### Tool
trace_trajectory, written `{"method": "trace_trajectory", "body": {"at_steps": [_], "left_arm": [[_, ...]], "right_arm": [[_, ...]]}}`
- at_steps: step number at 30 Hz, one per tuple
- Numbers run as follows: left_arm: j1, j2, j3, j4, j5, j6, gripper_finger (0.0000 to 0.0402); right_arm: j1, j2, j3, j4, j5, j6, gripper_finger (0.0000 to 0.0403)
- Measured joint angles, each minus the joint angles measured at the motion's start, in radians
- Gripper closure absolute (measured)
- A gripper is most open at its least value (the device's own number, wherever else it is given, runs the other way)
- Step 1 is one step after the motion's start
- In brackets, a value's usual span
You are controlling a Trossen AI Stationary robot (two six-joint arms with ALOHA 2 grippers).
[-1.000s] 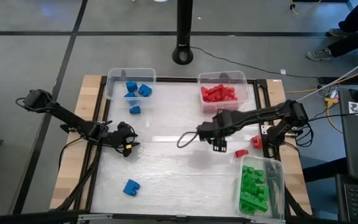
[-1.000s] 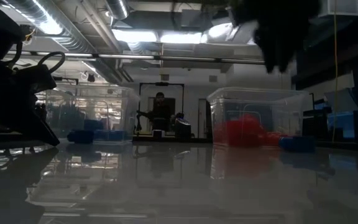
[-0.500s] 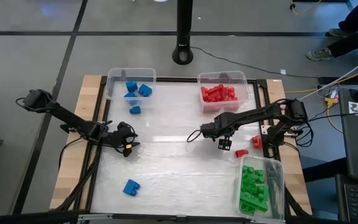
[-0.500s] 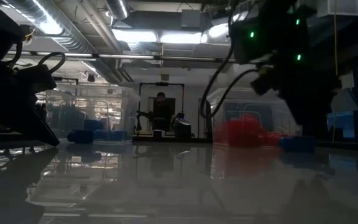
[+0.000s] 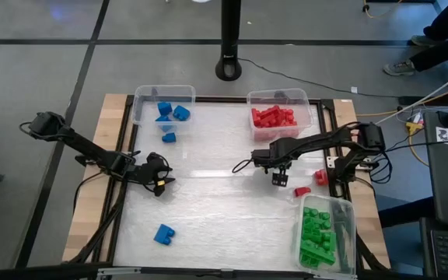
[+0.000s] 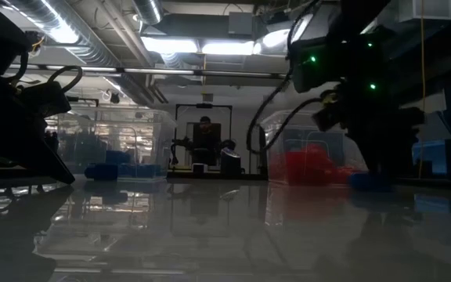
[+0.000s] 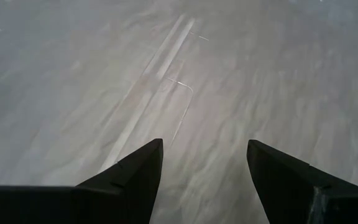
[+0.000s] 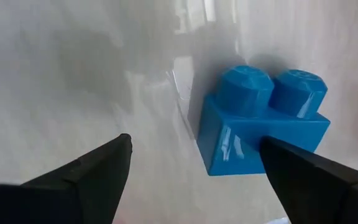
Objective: Sort blocks
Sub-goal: Put the blue game piece into the top left transparent bin
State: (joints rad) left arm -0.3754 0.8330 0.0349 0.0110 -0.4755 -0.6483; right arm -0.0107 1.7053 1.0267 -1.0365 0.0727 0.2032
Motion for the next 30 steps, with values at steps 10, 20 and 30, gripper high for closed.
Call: {"method": "trace_trajectory", "body": {"at_steps": [10, 20, 30], "left_arm": [[0.000, 0.000, 0.000, 0.000, 0.000, 0.000, 0.0178], [0.000, 0.000, 0.000, 0.001, 0.003, -0.006, 0.0178], [0.000, -0.001, 0.000, 0.001, 0.009, -0.006, 0.0178]], "right_arm": [[0.089, 0.005, 0.080, 0.321, -0.130, -0.062, 0.0052], [0.118, -0.036, 0.148, 0.421, -0.073, -0.066, 0.0052], [0.128, -0.115, 0.005, 0.468, 0.120, 0.102, 0.0052]]}}
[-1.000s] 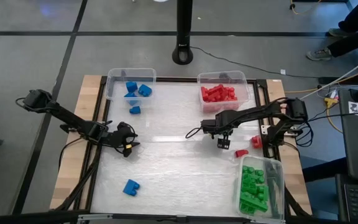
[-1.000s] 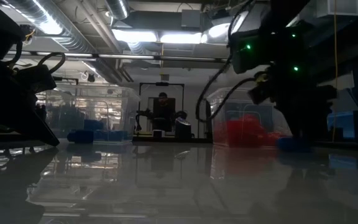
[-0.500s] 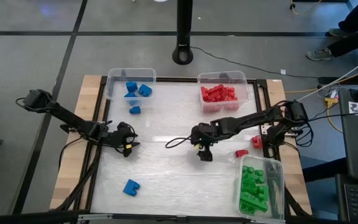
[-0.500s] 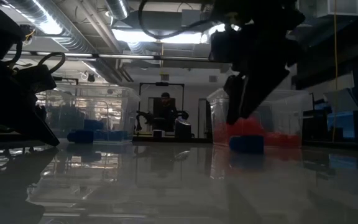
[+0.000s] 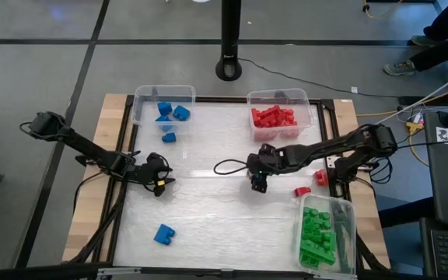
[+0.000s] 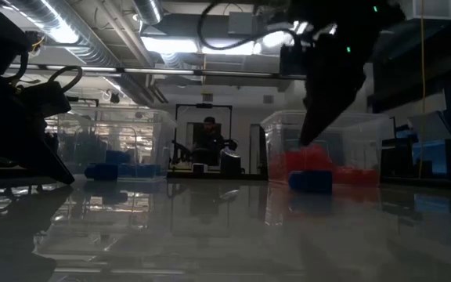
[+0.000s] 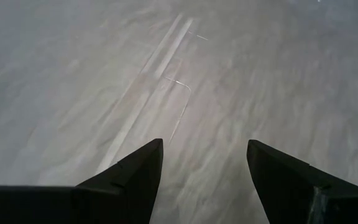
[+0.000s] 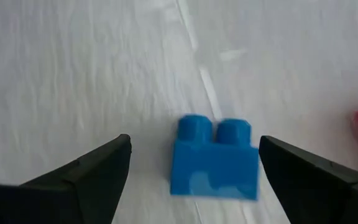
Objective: Sort blocks
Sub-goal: Put the blue game piece into the top left transparent bin
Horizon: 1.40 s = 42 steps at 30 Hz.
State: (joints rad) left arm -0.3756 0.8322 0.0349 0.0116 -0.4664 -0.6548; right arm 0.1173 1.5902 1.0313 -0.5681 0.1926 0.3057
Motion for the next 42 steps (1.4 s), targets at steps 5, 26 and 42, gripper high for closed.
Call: {"method": "trace_trajectory", "body": {"at_steps": [5, 26, 42], "left_arm": [[0.000, 0.000, 0.000, 0.000, 0.000, 0.000, 0.0178], [0.000, 0.001, 0.000, 0.000, 0.001, 0.000, 0.0178], [0.000, 0.001, 0.000, 0.007, 0.002, 0.000, 0.0178]], "right_arm": [[0.001, 0.000, -0.134, 0.178, 0.061, 0.055, 0.0052], [0.002, 0.016, -0.309, 0.382, 0.118, 0.101, 0.0052], [0.001, 0.062, -0.372, 0.580, 0.138, 0.025, 0.0077]]}}
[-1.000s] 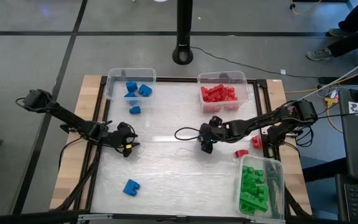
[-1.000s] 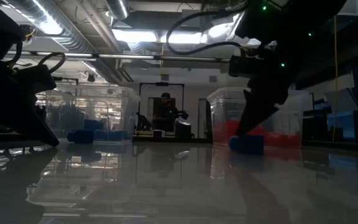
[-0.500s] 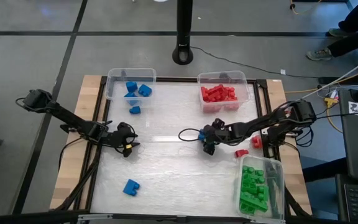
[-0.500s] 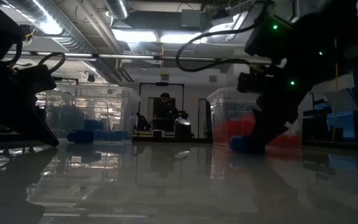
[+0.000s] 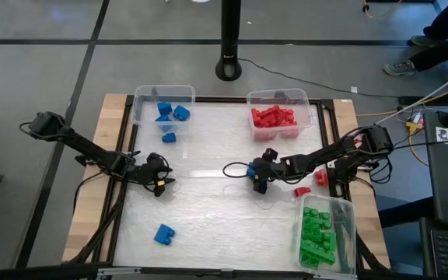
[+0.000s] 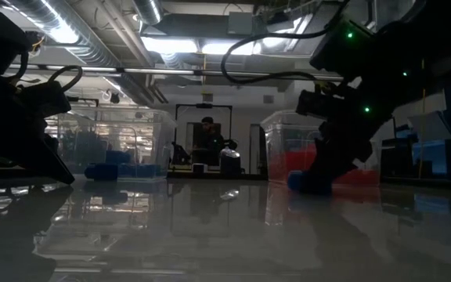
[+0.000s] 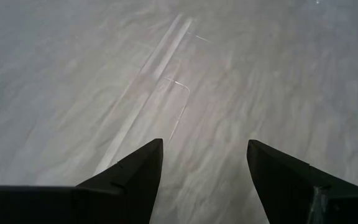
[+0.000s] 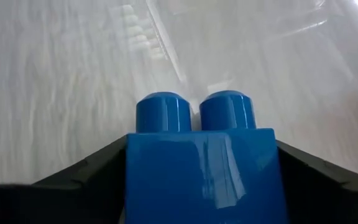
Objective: Sort blocks
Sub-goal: Put the blue game piece into the top left transparent bin
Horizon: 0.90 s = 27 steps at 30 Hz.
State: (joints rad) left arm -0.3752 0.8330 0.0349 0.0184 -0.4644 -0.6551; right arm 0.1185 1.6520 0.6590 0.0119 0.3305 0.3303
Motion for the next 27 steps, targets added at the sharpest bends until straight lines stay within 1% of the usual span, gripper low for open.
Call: {"method": "trace_trajectory", "body": {"at_steps": [2, 3, 6, 10, 14, 16, 21, 27], "left_arm": [[0.000, 0.000, 0.000, 0.000, 0.000, 0.000, 0.0178], [0.000, 0.000, 0.000, 0.000, 0.000, 0.000, 0.0178], [0.000, 0.000, 0.000, 0.000, 0.000, 0.000, 0.0178], [0.000, 0.000, 0.000, 0.000, 0.000, 0.000, 0.0178], [0.000, 0.000, 0.000, 0.001, 0.000, 0.000, 0.0178], [0.000, 0.000, 0.000, 0.001, 0.000, 0.000, 0.0178], [0.000, 0.000, 0.000, 0.001, -0.001, 0.000, 0.0178], [0.000, 0.000, 0.000, 0.001, -0.001, 0.000, 0.0178]], "right_arm": [[0.000, 0.000, 0.000, -0.001, 0.002, -0.004, 0.0104], [0.000, 0.001, 0.001, 0.000, 0.003, -0.009, 0.0109], [0.000, -0.001, 0.011, -0.005, 0.003, -0.033, 0.0110], [-0.001, 0.004, 0.070, -0.039, -0.005, -0.122, 0.0110], [-0.001, 0.003, 0.198, -0.015, -0.034, -0.232, 0.0110], [-0.001, 0.003, 0.268, -0.021, -0.044, -0.312, 0.0109], [-0.017, 0.014, 0.458, -0.004, -0.017, -0.522, 0.0108], [-0.089, 0.123, 0.660, 0.055, -0.041, -0.719, 0.0107]]}}
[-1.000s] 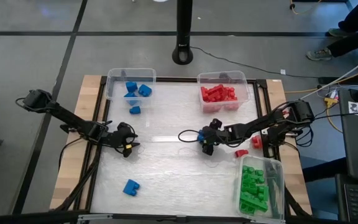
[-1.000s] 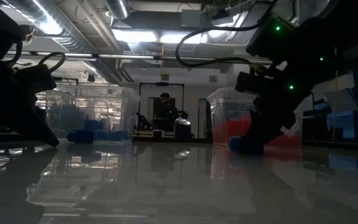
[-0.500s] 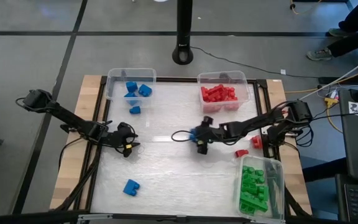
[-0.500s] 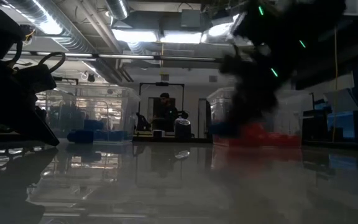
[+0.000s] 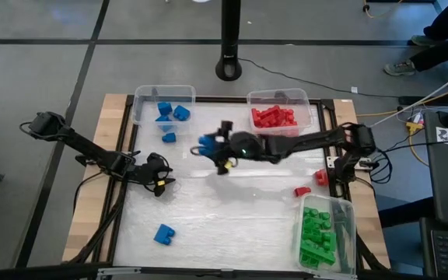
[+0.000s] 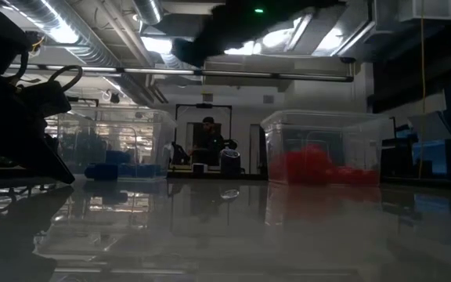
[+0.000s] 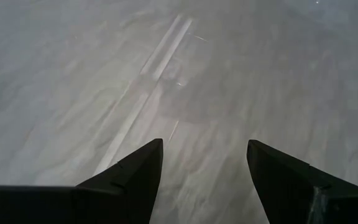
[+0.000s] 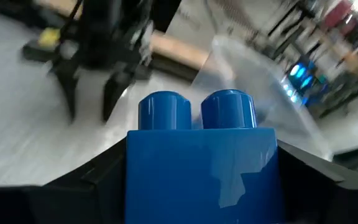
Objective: Sort blocks
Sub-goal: Put the blue game piece into the top left transparent bin
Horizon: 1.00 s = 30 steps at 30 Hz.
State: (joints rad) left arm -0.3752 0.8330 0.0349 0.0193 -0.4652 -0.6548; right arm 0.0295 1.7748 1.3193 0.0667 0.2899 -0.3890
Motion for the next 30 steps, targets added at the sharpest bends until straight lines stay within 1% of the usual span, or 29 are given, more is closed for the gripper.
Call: {"method": "trace_trajectory", "body": {"at_steps": [3, 5, 8, 12, 17, 20, 25, 28, 30], "left_arm": [[0.000, 0.000, 0.000, 0.000, 0.000, 0.000, 0.0178], [0.000, 0.000, 0.000, 0.001, 0.000, 0.000, 0.0178], [0.000, 0.000, 0.001, 0.008, 0.000, 0.000, 0.0178], [0.000, -0.003, 0.000, 0.018, 0.000, 0.003, 0.0178], [0.000, -0.003, 0.000, 0.019, 0.000, 0.003, 0.0178], [0.000, -0.003, 0.000, 0.019, 0.000, 0.003, 0.0178], [0.000, -0.004, 0.000, 0.019, 0.000, 0.003, 0.0178], [0.000, -0.008, 0.000, 0.022, 0.001, 0.006, 0.0178], [0.000, -0.015, 0.013, -0.006, 0.008, 0.007, 0.0178]], "right_arm": [[-0.053, 0.082, 0.106, 0.042, -0.046, -0.076, 0.0105], [-0.092, 0.145, 0.182, 0.067, -0.098, -0.129, 0.0105], [-0.143, 0.235, 0.296, 0.112, -0.147, -0.165, 0.0105], [-0.208, 0.361, 0.446, 0.148, -0.167, -0.171, 0.0097], [-0.267, 0.496, 0.581, 0.184, -0.168, -0.167, 0.0070], [-0.288, 0.536, 0.619, 0.189, -0.167, -0.124, 0.0049], [-0.291, 0.536, 0.620, 0.149, -0.178, -0.093, 0.0022], [-0.277, 0.502, 0.618, 0.053, -0.220, -0.113, 0.0013], [-0.263, 0.453, 0.618, -0.045, -0.264, -0.144, 0.0012]]}}
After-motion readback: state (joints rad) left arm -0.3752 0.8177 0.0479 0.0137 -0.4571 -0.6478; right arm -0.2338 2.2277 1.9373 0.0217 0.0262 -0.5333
